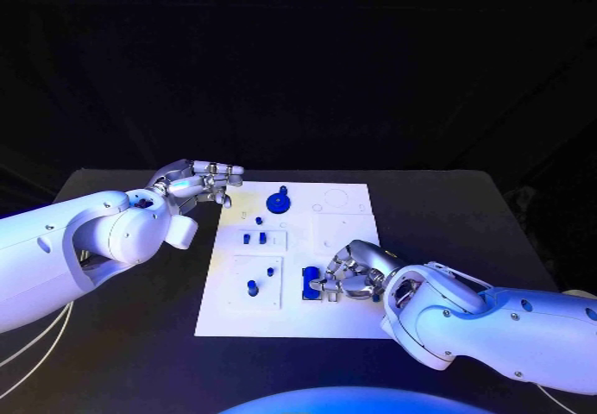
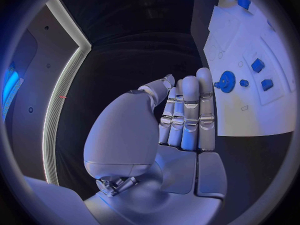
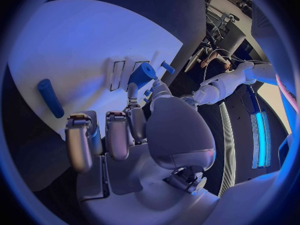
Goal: Assemble the parts on the task board
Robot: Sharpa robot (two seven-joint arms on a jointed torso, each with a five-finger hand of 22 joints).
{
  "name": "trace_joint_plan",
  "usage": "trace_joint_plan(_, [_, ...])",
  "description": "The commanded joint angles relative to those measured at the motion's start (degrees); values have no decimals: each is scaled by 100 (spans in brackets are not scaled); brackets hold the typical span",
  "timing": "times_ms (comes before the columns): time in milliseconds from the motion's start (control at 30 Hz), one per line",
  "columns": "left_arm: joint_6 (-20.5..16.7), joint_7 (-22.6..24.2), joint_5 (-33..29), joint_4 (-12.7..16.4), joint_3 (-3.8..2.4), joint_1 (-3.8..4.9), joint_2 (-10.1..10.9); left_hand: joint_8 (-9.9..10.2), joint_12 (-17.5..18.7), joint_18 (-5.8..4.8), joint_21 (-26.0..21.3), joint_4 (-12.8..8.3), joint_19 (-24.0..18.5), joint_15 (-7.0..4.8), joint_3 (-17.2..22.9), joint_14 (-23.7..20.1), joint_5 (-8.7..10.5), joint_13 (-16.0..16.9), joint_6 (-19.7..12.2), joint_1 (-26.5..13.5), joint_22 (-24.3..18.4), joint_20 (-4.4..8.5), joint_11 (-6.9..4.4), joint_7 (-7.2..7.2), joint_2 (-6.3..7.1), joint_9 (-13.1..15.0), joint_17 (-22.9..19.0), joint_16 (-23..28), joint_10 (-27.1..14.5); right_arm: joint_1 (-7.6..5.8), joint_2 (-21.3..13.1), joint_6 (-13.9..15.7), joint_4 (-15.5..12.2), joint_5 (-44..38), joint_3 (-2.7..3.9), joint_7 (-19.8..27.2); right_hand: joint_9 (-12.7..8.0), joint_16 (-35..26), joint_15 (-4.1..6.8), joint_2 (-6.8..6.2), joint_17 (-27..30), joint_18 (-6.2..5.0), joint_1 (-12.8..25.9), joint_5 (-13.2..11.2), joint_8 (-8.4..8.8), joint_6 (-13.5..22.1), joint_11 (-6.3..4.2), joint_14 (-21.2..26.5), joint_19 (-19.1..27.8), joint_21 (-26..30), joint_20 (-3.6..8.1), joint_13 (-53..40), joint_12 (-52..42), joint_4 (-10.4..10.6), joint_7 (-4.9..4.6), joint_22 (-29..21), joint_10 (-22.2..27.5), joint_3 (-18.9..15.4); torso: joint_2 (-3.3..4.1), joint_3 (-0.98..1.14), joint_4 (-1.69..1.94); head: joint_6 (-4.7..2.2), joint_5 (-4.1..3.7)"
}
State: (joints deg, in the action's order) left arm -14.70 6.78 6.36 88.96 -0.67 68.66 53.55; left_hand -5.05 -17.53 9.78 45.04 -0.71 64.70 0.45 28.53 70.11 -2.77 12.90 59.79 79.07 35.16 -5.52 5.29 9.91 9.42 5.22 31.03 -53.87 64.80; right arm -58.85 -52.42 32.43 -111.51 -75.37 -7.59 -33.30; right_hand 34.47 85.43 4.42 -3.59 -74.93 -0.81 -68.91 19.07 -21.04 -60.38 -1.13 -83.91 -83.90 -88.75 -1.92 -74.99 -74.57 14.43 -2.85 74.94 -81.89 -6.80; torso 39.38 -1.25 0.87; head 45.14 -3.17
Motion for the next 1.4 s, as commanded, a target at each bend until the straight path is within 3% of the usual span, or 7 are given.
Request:
trace_joint_plan(33, [88, 15, -24, 15, -3, 3, -4, -3, -23, 78, -22, 1, 40, 12, -28, -33, -18, 5, -30, -6, -8, 4, -4, 5, -33, -5, -5, 23, -53, 2, -10, -158, -37, -159, 3, 153, 16, 16, 51, 10, -669, 53, -148, 20, -24, -10, -40, -441, -556, 2, 35, -254, -27, -66, 39, 1469, -21, -18, 0, -2, 2, 2, -1])
trace_joint_plan(667, [60, 38, -35, 14, 2, 3, -9, -4, -28, 78, -24, 3, 43, 12, -25, -32, -18, 6, -31, -4, -10, 4, -4, 5, -44, -6, -6, 21, -57, -1, 147, -349, 181, -416, 5, -30, 52, 20, 70, 133, -681, 56, -504, 119, -41, -28, -65, -443, -563, -14, 49, -317, -80, -158, 68, 1474, -58, -11, 4, -4, 8, 11, -12])
trace_joint_plan(833, [66, 31, -36, 10, 2, 3, -5, -6, -33, 78, -26, 2, 45, 12, -22, -32, -18, 8, -31, 0, -11, 4, -5, 4, -50, -6, -7, 20, -59, -1, 111, -362, 162, -438, 5, 31, 62, 13, 74, 88, -672, 51, -520, 355, -40, -33, -67, -440, -552, 11, 56, -351, -108, -115, 67, 1466, -77, -103, 0, -5, 9, 22, -6])
trace_joint_plan(967, [66, 29, -37, 5, 3, 3, 3, -6, -33, 78, -26, 2, 45, 12, -22, -32, -18, 8, -31, 0, -11, 4, -5, 4, -50, -6, -7, 20, -59, -1, 65, -356, 112, -423, 5, 86, 68, 10, 71, 49, -667, 50, -483, 321, -41, -34, -62, -439, -550, 16, 55, -351, -103, -74, 61, 1465, -76, -169, -2, -2, 4, 21, 5])
trace_joint_plan(1067, [63, 32, -39, 1, 3, 3, 8, -7, -38, 79, -27, -3, 47, 11, -22, -32, -17, 9, -33, 6, -12, 4, -6, 4, -49, -7, -9, 19, -63, -1, 27, -295, 69, -412, 5, 128, 76, 3, 64, 21, -657, 43, -457, 157, -41, -30, -54, -436, -538, 44, 50, -336, -76, -27, 53, 1457, -62, -240, -1, -3, 4, 22, 9])
trace_joint_plan(1300, [54, 39, -42, -9, 4, 3, 14, -7, -38, 79, -27, -3, 47, 11, -22, -32, -17, 9, -33, 6, -12, 4, -6, 4, -49, -7, -9, 19, -63, -34, -230, -114, -49, -325, 17, 346, 69, -11, 55, 53, -634, 34, -541, 80, -2, 32, -39, -431, -519, 87, 43, -287, -2, -21, 33, 1444, -20, -264, -6, -4, 9, 10, -1])
trace_joint_plan(1400, [47, 39, -47, -10, 5, 3, 24, -7, -38, 79, -27, -3, 47, 11, -22, -32, -17, 9, -33, 6, -12, 4, -6, 4, -49, -7, -9, 19, -63, -64, -316, -170, -87, -271, 21, 468, 60, -9, 49, 62, -640, 34, -567, 75, 21, 60, -30, -432, -520, 85, 40, -284, 6, -22, 21, 1445, -15, -271, -4, -3, -12, -9, 22])
